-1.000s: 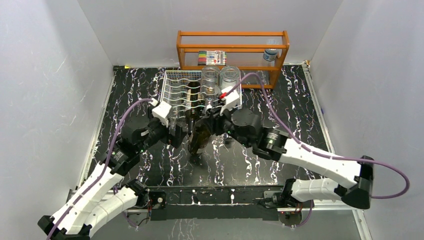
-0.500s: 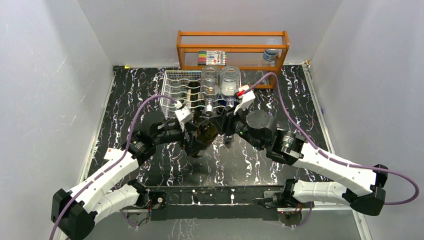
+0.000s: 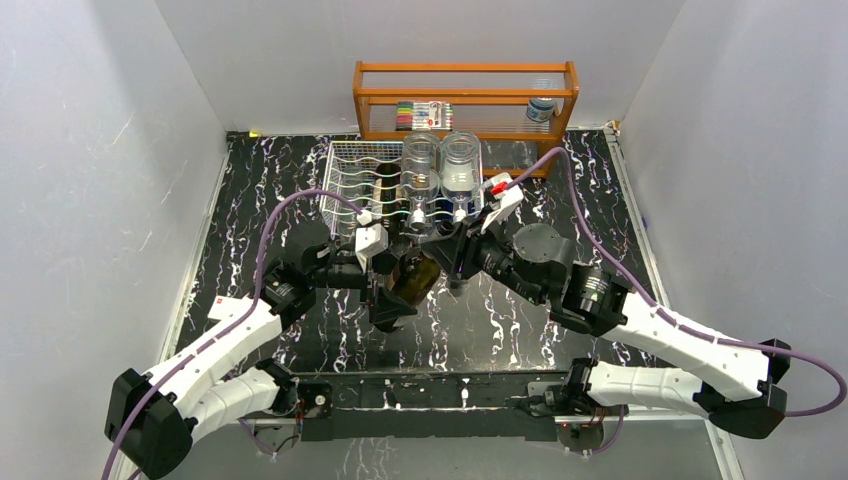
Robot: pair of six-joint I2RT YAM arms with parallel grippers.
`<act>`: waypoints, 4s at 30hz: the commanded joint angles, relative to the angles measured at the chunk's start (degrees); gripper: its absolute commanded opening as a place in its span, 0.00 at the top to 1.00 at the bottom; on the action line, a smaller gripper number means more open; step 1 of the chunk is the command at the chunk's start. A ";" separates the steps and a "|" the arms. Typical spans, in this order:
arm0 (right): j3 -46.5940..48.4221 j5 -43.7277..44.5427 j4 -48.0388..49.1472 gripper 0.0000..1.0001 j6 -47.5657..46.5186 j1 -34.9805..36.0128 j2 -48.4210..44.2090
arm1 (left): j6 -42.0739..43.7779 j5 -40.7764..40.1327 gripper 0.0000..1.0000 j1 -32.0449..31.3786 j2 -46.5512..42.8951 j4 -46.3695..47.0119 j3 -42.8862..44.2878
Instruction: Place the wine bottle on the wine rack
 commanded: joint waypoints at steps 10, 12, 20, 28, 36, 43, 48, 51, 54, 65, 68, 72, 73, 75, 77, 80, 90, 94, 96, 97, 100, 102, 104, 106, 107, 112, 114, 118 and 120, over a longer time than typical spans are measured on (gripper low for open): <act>-0.54 -5.01 12.21 1.00 3.44 0.12 -4.21 | 4.09 5.27 0.66 -0.15 0.85 0.91 1.48; -0.76 -6.10 11.91 1.00 3.16 0.16 -4.62 | 5.90 2.27 1.00 -0.11 0.46 0.29 2.15; -0.29 -7.52 4.15 0.33 1.88 0.16 -7.36 | 22.79 -14.21 1.00 -0.15 -5.12 -7.50 5.65; 0.05 -5.64 -9.23 0.17 -1.68 0.16 -10.03 | 43.70 -38.29 1.00 -0.15 -11.19 -10.23 2.53; 4.26 -5.76 -12.40 0.17 -2.66 0.16 -5.31 | 63.21 -46.03 1.00 -0.15 -15.76 -8.40 -4.75; 5.85 -7.89 -15.67 0.17 -3.55 0.16 5.00 | 72.28 -46.20 1.00 -0.15 -21.20 -7.41 -10.92; 7.13 -11.37 -15.37 0.17 -5.68 0.16 12.19 | 76.86 -43.93 1.00 -0.24 -23.84 -7.58 -13.54; 6.94 -14.70 -13.40 0.17 -6.88 0.16 16.19 | 79.54 -43.10 1.00 -0.24 -25.03 -7.70 -14.65; 6.80 -18.95 -10.95 0.17 -7.92 0.16 19.99 | 82.82 -42.40 1.00 -0.33 -25.68 -7.85 -15.54; 8.97 -30.15 -10.58 0.19 -11.05 0.16 29.81 | 86.63 -40.14 1.00 -0.50 -26.46 -9.31 -15.40; 8.99 -32.07 -10.21 0.20 -11.37 0.16 31.10 | 87.07 -39.77 1.00 -0.50 -26.46 -9.97 -15.06; 9.78 -33.29 -9.83 0.22 -11.53 0.16 32.68 | 87.92 -39.38 1.00 -0.51 -26.50 -10.89 -14.60; 10.13 -33.60 -9.81 0.22 -11.80 0.15 33.01 | 88.13 -39.21 1.00 -0.50 -26.36 -11.04 -14.56; 10.83 -33.59 -9.93 0.23 -12.38 0.09 33.76 | 88.42 -38.92 1.00 -0.55 -25.97 -11.26 -14.34; 11.35 -33.47 -10.01 0.26 -12.64 0.08 34.75 | 88.24 -38.81 1.00 -0.57 -25.74 -11.41 -14.09; 11.31 -33.39 -9.98 0.36 -12.39 -0.01 35.79 | 86.70 -38.82 1.00 -0.59 -25.34 -11.50 -13.29; 9.62 -32.66 -9.83 1.00 -12.07 -0.03 34.19 | 79.76 -38.06 0.77 -0.54 -24.29 -12.69 -11.04; 9.11 -31.53 -10.24 1.00 -11.93 -0.01 32.18 | 75.83 -37.99 0.31 -0.52 -24.06 -13.93 -10.70; 8.79 -31.15 -10.20 1.00 -11.71 -0.01 31.08 | 74.48 -37.92 0.03 -0.52 -23.42 -15.54 -10.11; 8.74 -31.03 -10.13 1.00 -11.67 -0.02 30.54 | 73.62 -37.92 0.02 -0.58 -23.06 -16.48 -9.63; 8.98 -29.76 -10.91 1.00 -11.71 -0.10 29.27 | 71.75 -37.79 0.02 -0.59 -21.99 -20.16 -7.96; 8.93 -28.57 -11.51 1.00 -11.76 -0.14 28.34 | 70.97 -37.82 0.02 -0.52 -21.92 -21.92 -7.32; 8.50 -27.61 -11.59 1.00 -11.85 -0.21 27.34 | 70.32 -38.23 0.02 -0.56 -22.34 -23.01 -6.76; 8.07 -27.35 -11.72 1.00 -11.86 -0.32 26.48 | 69.67 -38.57 0.02 -0.52 -22.72 -24.99 -5.64; 8.01 -27.14 -11.97 1.00 -11.85 -0.40 26.31 | 69.58 -38.74 0.02 -0.51 -22.76 -25.98 -4.89; 6.36 -26.28 -13.62 1.00 -11.53 -0.53 25.99 | 69.64 -39.55 0.02 -0.61 -21.36 -31.63 -0.36; 5.91 -25.46 -14.73 1.00 -11.24 -0.65 25.87 | 68.07 -39.55 0.02 -0.52 -21.17 -33.97 1.41; 5.38 -23.50 -16.04 1.00 -10.23 -1.16 24.48 | 60.84 -38.68 0.02 -0.53 -21.59 -36.00 4.47; 5.60 -22.57 -16.02 1.00 -9.61 -1.60 23.52 | 55.14 -38.74 0.02 -0.58 -21.76 -35.91 6.32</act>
